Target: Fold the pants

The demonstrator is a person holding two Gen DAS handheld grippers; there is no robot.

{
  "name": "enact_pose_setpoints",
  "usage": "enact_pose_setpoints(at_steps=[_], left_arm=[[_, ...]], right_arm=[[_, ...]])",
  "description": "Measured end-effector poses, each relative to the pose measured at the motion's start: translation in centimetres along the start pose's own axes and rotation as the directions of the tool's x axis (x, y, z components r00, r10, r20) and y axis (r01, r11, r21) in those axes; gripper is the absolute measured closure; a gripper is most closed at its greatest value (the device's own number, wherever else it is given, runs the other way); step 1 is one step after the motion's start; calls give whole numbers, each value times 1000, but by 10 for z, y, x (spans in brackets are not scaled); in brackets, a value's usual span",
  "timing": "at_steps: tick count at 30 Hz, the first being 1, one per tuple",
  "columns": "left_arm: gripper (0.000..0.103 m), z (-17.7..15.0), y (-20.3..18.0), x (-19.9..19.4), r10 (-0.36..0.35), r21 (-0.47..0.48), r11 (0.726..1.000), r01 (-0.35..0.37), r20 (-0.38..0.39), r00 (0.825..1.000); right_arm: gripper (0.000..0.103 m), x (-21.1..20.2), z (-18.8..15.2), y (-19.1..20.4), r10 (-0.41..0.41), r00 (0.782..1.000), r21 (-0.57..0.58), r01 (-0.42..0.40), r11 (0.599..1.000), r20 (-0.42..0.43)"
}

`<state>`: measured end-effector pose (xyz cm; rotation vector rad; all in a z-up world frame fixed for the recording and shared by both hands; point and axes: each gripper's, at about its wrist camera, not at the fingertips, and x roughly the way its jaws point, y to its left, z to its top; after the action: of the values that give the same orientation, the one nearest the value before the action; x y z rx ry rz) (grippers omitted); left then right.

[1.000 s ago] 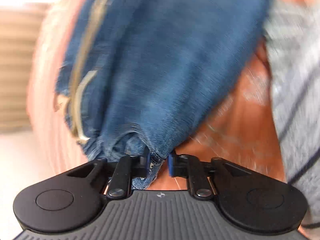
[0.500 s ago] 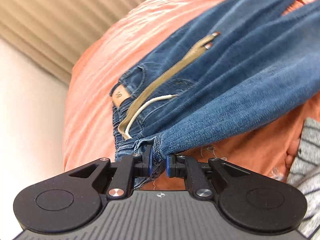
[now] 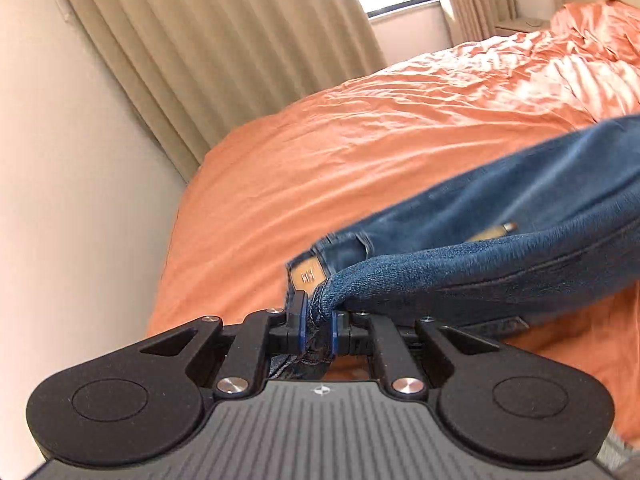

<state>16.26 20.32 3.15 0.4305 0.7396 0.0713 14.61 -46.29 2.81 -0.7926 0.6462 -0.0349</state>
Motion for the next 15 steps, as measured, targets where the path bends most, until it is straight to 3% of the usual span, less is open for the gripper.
enact_pose_setpoints(at_steps=[9,15], left_arm=[[91,78,3,100,13,9,1000,-12,-83,997],[91,100,-7,194,23,54,998,-12,-200,980]], right_arm=[[103,158,63,-2,30,992,21,-27,999,-126],[103,278,96,26,53,978,-46,-64,997,-203]])
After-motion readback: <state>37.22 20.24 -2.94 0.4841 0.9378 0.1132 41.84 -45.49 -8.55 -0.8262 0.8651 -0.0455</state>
